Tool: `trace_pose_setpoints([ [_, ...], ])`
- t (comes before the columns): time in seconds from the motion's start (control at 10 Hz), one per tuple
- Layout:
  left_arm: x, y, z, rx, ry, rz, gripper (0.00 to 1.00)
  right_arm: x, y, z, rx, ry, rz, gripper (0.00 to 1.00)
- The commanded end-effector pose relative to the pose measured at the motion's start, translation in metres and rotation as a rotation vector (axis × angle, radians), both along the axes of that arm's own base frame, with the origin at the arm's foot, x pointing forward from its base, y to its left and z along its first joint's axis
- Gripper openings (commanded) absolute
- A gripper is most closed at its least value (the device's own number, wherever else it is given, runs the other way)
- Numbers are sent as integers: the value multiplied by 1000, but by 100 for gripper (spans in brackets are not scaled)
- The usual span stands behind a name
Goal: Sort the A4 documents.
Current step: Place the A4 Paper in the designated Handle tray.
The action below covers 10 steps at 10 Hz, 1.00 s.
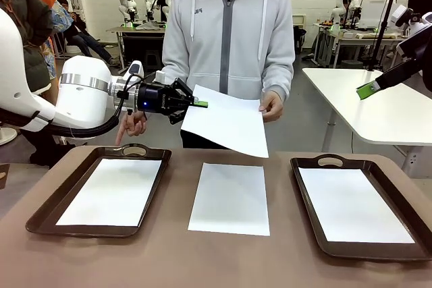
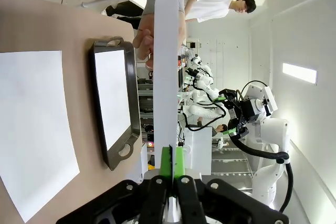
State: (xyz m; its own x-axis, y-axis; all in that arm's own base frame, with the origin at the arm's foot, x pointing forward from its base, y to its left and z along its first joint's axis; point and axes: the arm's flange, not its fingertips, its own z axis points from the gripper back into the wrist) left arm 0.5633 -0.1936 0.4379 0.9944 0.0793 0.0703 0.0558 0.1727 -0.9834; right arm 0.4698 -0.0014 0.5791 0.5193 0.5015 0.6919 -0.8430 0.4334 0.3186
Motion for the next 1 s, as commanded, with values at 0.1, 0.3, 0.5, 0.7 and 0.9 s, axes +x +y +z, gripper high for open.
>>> trace_pose_setpoints([
  [0.1,0,0,0,4,5,11,0,0,1,-1,-8,1,6,100],
  [0.3,0,0,0,4,5,11,0,0,1,-1,-8,1,6,100],
  [0.5,0,0,0,4,5,11,0,0,1,-1,-8,1,6,100],
  [0.7,0,0,0,4,5,11,0,0,1,-1,-8,1,6,100],
  [0.9,-5,5,4,22,-7,-45,1,0,1,-1,-8,1,6,100],
])
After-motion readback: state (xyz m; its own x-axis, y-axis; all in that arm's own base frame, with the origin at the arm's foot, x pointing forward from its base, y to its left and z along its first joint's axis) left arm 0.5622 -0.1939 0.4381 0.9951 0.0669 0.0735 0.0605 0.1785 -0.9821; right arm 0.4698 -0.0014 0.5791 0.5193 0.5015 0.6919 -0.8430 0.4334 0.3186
